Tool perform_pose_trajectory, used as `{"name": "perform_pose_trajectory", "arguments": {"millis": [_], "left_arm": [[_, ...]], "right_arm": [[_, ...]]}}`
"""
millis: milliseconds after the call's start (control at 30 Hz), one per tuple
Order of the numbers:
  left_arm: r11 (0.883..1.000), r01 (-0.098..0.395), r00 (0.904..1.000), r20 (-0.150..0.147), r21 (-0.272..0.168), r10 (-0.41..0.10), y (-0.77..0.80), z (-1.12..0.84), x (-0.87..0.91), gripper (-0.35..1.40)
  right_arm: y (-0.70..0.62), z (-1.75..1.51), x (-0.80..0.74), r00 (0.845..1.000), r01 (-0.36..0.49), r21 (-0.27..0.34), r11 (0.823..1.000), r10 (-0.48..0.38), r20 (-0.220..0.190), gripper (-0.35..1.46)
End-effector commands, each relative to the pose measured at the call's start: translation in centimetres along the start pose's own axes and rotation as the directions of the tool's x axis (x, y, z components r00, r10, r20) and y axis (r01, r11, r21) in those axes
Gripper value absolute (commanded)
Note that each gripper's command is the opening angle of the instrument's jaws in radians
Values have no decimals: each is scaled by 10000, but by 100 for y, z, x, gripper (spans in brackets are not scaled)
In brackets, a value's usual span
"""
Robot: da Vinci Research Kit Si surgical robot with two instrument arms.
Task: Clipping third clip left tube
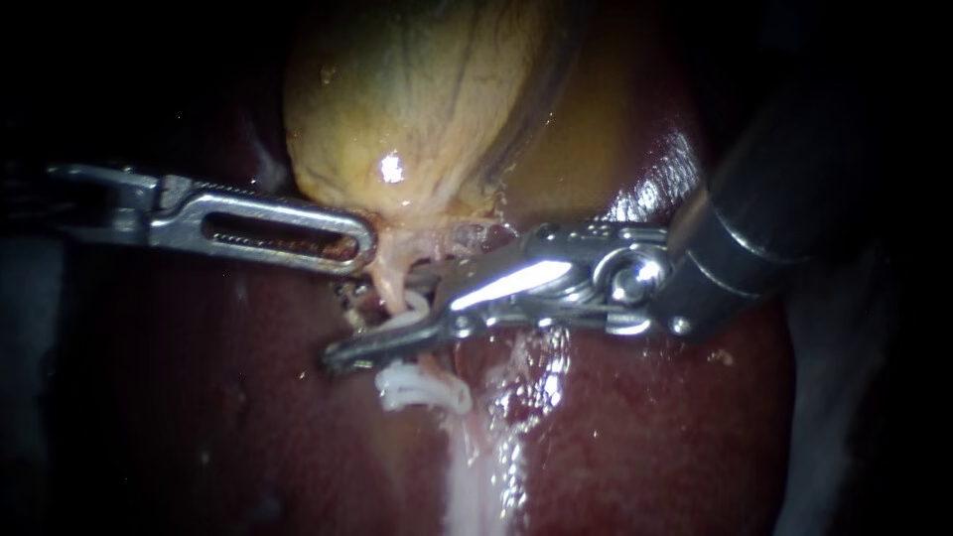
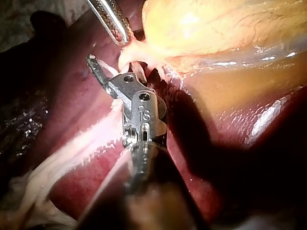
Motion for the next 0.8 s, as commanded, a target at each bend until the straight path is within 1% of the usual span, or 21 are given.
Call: {"name": "perform_pose_trajectory", "arguments": {"millis": [33,233,333,400,433,467,567,600,800], "left_arm": [[10000,-1,10000,0,0,1,0,0,0,-35],[10000,-2,10000,0,0,2,0,1,0,-35],[10000,-2,10000,-1,1,2,0,1,0,-35],[10000,-2,10000,-1,1,2,0,1,0,-35],[10000,-2,10000,-2,1,2,0,1,0,-35],[10000,-2,10000,-2,2,2,0,1,0,-35],[10000,-2,10000,-2,2,2,0,1,0,-35],[10000,-2,10000,-2,2,2,0,1,0,-35],[10000,-2,10000,-3,3,2,0,2,0,-35]], "right_arm": [[1,0,0,10000,6,-4,10000,-6,-1,43],[3,0,0,9999,-112,-7,9999,112,-7,41],[2,-2,-1,9986,-520,1,9986,520,-21,31],[2,-4,-2,9962,-869,5,9962,869,-34,12],[2,-4,-3,9932,-1160,6,9933,1160,-45,1],[2,-5,-3,9918,-1275,8,9918,1276,-48,-12],[2,-7,-4,9867,-1623,15,9867,1623,-60,-35],[2,-7,-4,9847,-1739,17,9848,1740,-64,-35],[6,-10,-4,9837,-1797,30,9837,1798,-60,-35]]}}
